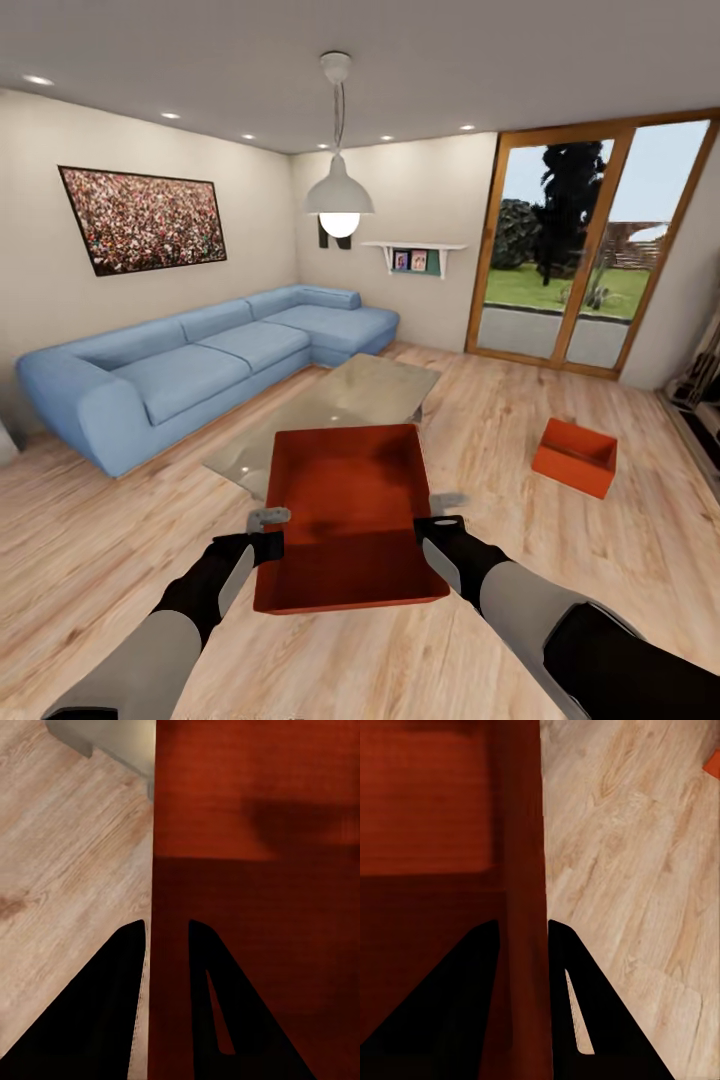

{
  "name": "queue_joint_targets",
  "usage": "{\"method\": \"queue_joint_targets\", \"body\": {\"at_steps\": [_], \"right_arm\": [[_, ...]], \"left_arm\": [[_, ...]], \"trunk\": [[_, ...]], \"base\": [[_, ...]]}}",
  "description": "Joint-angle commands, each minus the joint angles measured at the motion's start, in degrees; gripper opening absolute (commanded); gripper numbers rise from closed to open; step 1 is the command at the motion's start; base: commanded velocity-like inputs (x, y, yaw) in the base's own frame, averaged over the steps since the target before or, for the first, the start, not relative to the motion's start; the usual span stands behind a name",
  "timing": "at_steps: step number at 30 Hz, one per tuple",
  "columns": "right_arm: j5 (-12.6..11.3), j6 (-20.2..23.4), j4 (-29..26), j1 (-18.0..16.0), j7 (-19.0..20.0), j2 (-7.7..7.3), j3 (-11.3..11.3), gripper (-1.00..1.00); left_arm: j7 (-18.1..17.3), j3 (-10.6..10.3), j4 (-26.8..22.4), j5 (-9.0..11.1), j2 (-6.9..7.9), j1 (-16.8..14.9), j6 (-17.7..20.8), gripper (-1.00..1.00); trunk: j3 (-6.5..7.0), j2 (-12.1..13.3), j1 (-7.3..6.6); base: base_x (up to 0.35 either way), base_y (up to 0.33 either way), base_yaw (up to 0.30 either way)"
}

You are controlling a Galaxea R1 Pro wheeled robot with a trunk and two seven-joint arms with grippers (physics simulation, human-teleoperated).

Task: Move the two storage containers from the living room to the garage. In the garage, place one container on the floor and stack the other container on top of it (either order is fine).

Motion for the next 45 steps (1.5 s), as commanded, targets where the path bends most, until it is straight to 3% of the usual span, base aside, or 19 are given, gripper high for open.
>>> {"method": "queue_joint_targets", "body": {"at_steps": [1,45], "right_arm": [[-0.44,0.29,-0.42,-0.03,0.21,0.17,1.22,-1.0],[-0.44,0.29,-0.42,-0.03,0.21,0.17,1.22,-1.0]], "left_arm": [[2.96,0.43,-0.03,-1.05,-0.06,-0.06,0.41,-1.0],[3.0,0.43,-0.03,-1.05,-0.06,-0.06,0.41,-1.0]], "trunk": [[-0.1,-0.14,0.04],[1.39,-0.14,0.04]], "base": [[0.0,0.0,0.3],[0.0,0.0,0.3]]}}
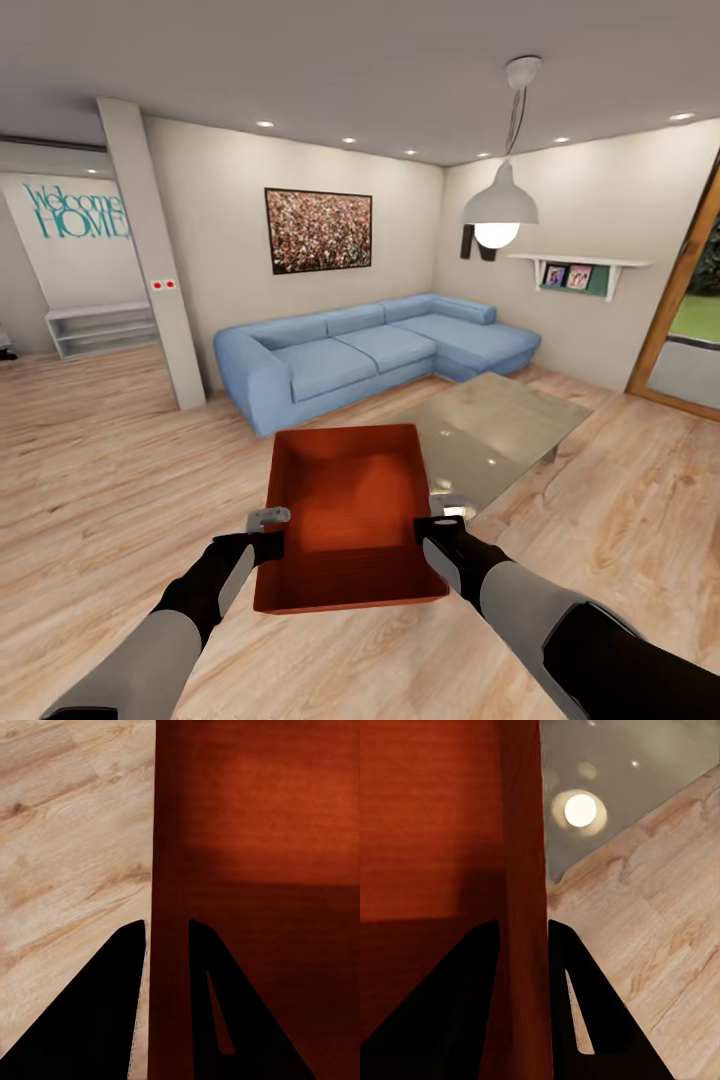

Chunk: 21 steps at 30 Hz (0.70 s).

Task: Move the two storage containers from the living room to the garage. In the garage, place one container on the floor and stack the other container on top of it (either order is fine).

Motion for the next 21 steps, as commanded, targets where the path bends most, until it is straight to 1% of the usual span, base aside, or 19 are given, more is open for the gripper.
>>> {"method": "queue_joint_targets", "body": {"at_steps": [1,21], "right_arm": [[-0.44,0.28,-0.42,0.0,0.22,0.17,1.22,-1.0],[-0.44,0.28,-0.42,0.0,0.22,0.17,1.22,-1.0]], "left_arm": [[3.0,0.43,-0.02,-1.05,-0.06,-0.03,0.39,-1.0],[3.01,0.43,-0.02,-1.05,-0.06,-0.03,0.39,-1.0]], "trunk": [[-0.01,-0.06,0.03],[0.66,-0.06,0.03]], "base": [[0.0,0.0,0.3],[0.0,0.0,0.3]]}}
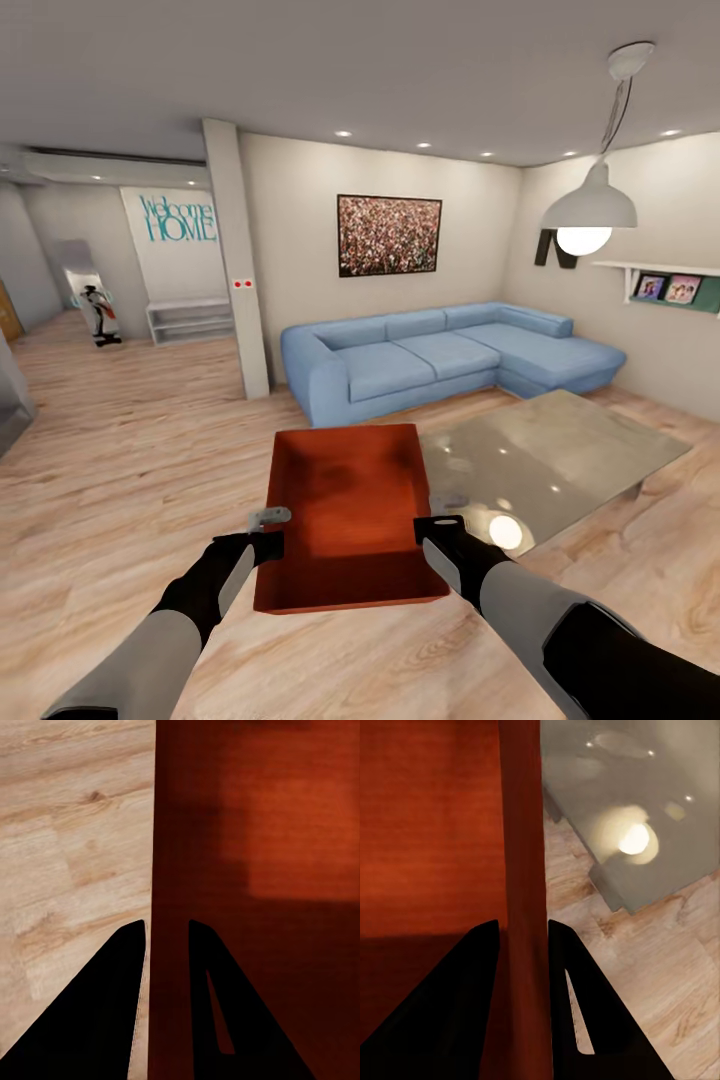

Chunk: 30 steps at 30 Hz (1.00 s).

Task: Move the two storage containers from the living room to the garage. In the garage, place one container on the floor and stack the other container on top of it (either order is fine).

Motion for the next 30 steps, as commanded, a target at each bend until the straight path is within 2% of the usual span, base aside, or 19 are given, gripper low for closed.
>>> {"method": "queue_joint_targets", "body": {"at_steps": [1,30], "right_arm": [[-0.45,0.28,-0.42,0.01,0.22,0.17,1.22,-1.0],[-0.45,0.28,-0.42,0.01,0.22,0.17,1.22,-1.0]], "left_arm": [[3.01,0.43,-0.02,-1.05,-0.06,-0.02,0.39,-1.0],[2.99,0.43,-0.02,-1.04,-0.06,-0.02,0.39,-1.0]], "trunk": [[0.01,-0.04,0.02],[0.99,-0.04,0.02]], "base": [[0.0,0.0,0.3],[0.0,0.0,0.3]]}}
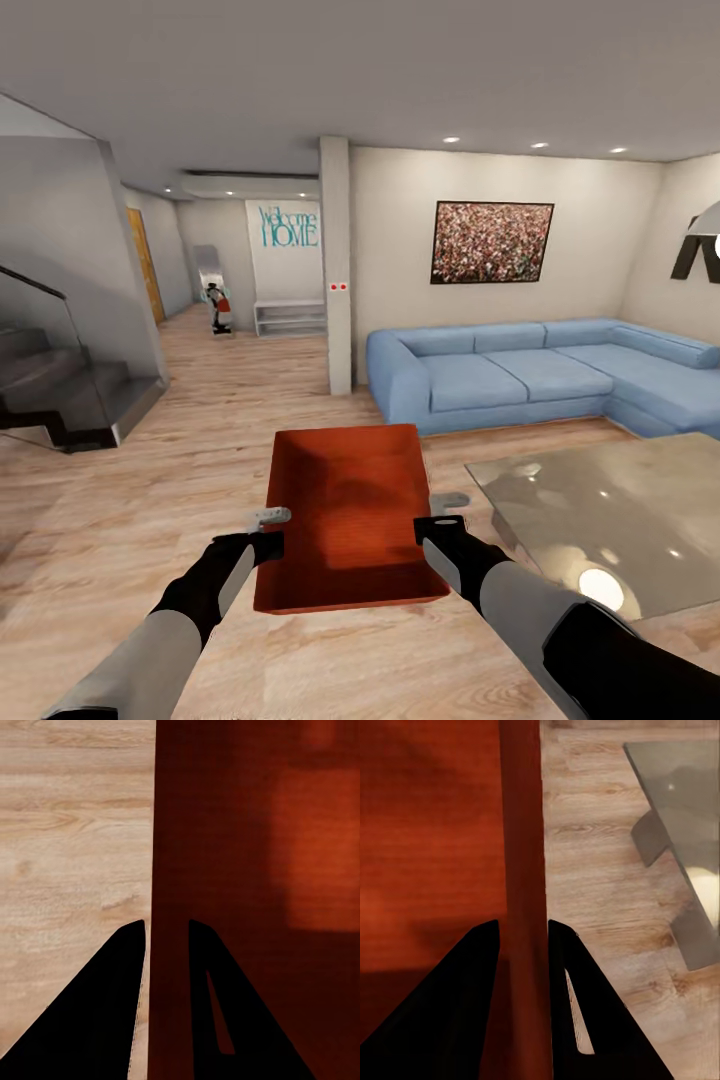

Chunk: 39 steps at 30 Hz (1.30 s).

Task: Move the two storage containers from the living room to the garage. In the garage, place one container on the floor and stack the other container on top of it (either order is fine).

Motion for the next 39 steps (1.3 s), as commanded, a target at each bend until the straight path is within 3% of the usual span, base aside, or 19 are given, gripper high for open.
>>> {"method": "queue_joint_targets", "body": {"at_steps": [1,18,24,39], "right_arm": [[-0.44,0.28,-0.42,0.01,0.22,0.17,1.22,-1.0],[-0.44,0.28,-0.42,0.01,0.26,0.17,1.22,-1.0],[-0.44,0.28,-0.42,0.01,0.3,0.11,1.22,-1.0],[-0.44,0.28,-0.42,0.01,0.3,0.17,1.22,-1.0]], "left_arm": [[2.97,0.43,-0.02,-1.05,-0.06,-0.02,0.39,-1.0],[2.96,0.43,0.01,-1.06,-0.06,-0.02,0.39,-1.0],[2.99,0.47,0.13,-1.06,-0.06,-0.02,0.39,-1.0],[2.96,0.7,0.6,-0.97,-0.06,-0.02,0.4,-1.0]], "trunk": [[0.01,-0.05,0.02],[0.58,-0.05,0.02],[0.6,-0.05,0.02],[0.6,-0.05,0.02]], "base": [[0.0,0.0,0.3],[0.0,0.0,0.299],[0.099,0.0,0.052],[0.312,0.0,0.001]]}}
